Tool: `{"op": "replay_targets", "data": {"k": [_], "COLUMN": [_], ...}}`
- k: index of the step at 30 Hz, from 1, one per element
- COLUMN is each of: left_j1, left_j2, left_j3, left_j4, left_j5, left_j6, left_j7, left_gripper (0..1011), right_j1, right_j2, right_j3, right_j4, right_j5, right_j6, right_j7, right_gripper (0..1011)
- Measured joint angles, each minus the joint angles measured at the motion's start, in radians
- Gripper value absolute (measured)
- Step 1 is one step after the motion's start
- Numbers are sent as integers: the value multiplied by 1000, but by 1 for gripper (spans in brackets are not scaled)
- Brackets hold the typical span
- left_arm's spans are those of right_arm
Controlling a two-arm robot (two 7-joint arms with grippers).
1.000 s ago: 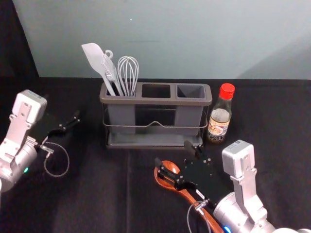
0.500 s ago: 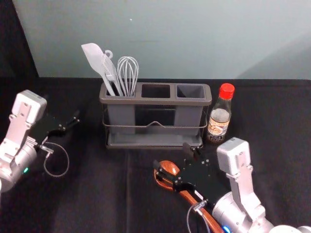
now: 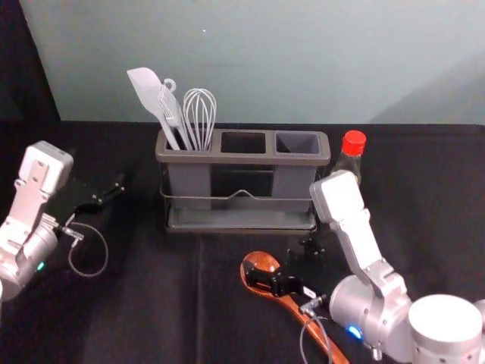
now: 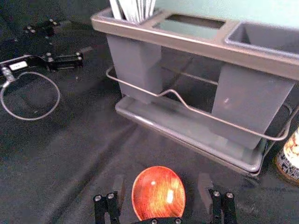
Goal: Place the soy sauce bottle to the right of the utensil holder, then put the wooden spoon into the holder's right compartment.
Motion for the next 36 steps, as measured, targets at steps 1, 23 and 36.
{"op": "replay_targets", "data": {"k": [1, 23, 36], "left_j1": [0, 0, 0], "left_j2": [0, 0, 0], "left_j3": [0, 0, 0], "left_j4": [0, 0, 0], "left_j5": [0, 0, 0], "left_j6": [0, 0, 0], "left_j7": [0, 0, 0], "left_gripper": [1000, 1000, 1000], "right_j1": [13, 206, 252], "right_j2": [-6, -51, -54], "right_j3": [3, -60, -103], "right_j4": [0, 106, 142], "right_j5": [3, -74, -125], "right_j6": [48, 354, 418], "right_j7": [6, 60, 87], "right_gripper": [1002, 1002, 1002]}}
